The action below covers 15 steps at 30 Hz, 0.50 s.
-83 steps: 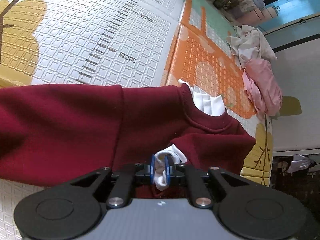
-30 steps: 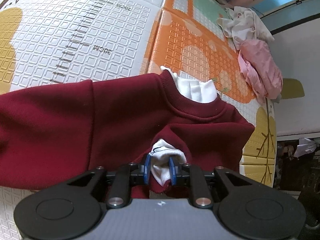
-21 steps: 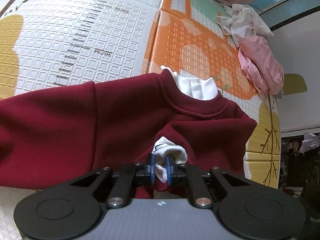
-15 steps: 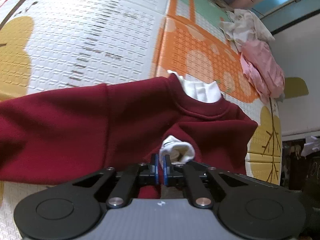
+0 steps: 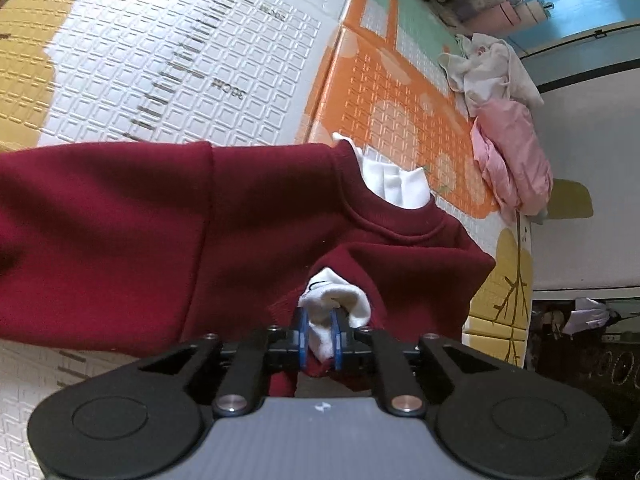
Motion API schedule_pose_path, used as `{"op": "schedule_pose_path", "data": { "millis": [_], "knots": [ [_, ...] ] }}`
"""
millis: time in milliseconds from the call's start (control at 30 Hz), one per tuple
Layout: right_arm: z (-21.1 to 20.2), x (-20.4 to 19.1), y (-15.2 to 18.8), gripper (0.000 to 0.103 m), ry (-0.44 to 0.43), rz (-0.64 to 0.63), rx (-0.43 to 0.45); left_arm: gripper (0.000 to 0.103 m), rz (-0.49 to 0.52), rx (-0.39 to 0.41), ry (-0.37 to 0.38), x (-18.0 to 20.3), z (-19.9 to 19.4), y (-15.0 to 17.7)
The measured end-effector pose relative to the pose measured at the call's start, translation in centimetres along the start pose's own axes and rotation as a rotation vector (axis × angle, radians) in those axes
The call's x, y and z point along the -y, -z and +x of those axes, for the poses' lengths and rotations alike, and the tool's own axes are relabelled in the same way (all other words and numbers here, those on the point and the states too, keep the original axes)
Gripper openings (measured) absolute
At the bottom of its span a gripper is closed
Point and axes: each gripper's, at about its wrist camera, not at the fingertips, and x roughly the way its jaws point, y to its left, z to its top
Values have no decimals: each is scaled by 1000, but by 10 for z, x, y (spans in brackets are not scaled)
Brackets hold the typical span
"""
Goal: Fold clothes
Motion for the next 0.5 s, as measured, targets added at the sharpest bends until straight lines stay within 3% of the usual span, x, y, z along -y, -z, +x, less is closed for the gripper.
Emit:
{"op": "schedule_pose_path", "data": {
  "millis": [133,500],
  "knots": [
    [-2,2,0,5,-1,3,0,21,9,-7,-12,4,5,-1],
    [-4,7,0,5,-1,25,3,5,-24,-11,13,3,8,1]
  ]
}}
